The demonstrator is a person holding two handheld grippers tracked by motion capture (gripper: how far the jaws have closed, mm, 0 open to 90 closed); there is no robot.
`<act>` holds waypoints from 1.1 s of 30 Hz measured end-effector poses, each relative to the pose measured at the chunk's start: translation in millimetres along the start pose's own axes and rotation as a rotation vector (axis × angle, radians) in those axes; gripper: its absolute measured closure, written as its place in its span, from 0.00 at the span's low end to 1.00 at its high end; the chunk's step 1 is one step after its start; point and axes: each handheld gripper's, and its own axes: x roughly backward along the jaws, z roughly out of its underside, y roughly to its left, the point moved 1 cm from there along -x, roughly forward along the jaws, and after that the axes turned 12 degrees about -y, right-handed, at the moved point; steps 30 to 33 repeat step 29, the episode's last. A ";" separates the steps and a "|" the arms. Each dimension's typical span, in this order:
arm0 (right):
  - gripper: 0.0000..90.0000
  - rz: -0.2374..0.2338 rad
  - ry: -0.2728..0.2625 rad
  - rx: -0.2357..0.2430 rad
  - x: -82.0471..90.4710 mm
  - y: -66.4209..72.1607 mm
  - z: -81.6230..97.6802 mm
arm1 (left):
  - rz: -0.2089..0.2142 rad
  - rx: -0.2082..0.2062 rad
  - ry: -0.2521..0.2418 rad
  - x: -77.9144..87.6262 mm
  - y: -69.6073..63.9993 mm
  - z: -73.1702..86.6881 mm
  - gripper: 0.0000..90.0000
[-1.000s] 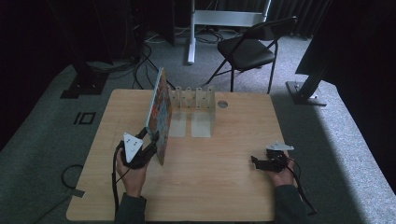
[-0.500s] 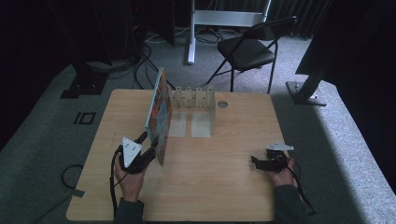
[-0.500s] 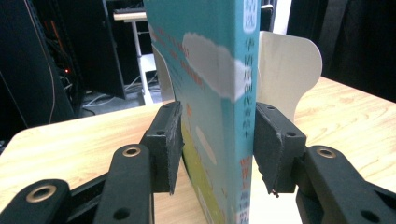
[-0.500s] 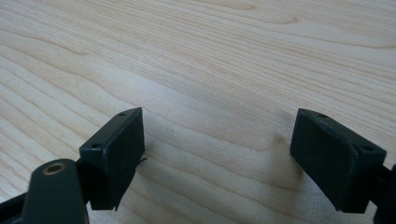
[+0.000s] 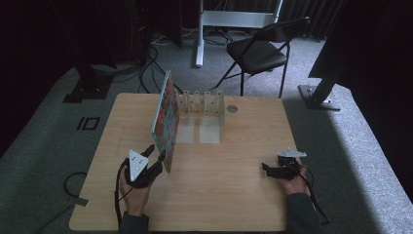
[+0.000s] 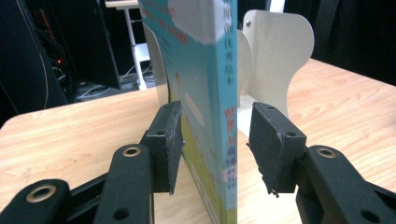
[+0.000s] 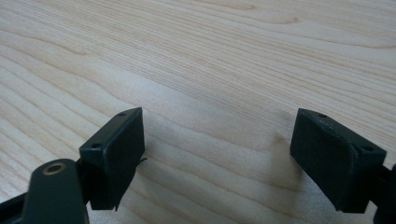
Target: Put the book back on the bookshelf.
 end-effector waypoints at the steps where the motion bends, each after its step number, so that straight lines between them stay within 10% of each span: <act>1: 0.19 0.000 0.000 0.000 0.0 0.0 0.0 | 0.001 -0.001 0.004 0.6 -0.4 1.2 0.60; 33: 0.19 0.000 0.000 0.000 0.0 -0.1 0.0 | 0.099 -0.026 0.113 12.9 -8.5 37.2 0.60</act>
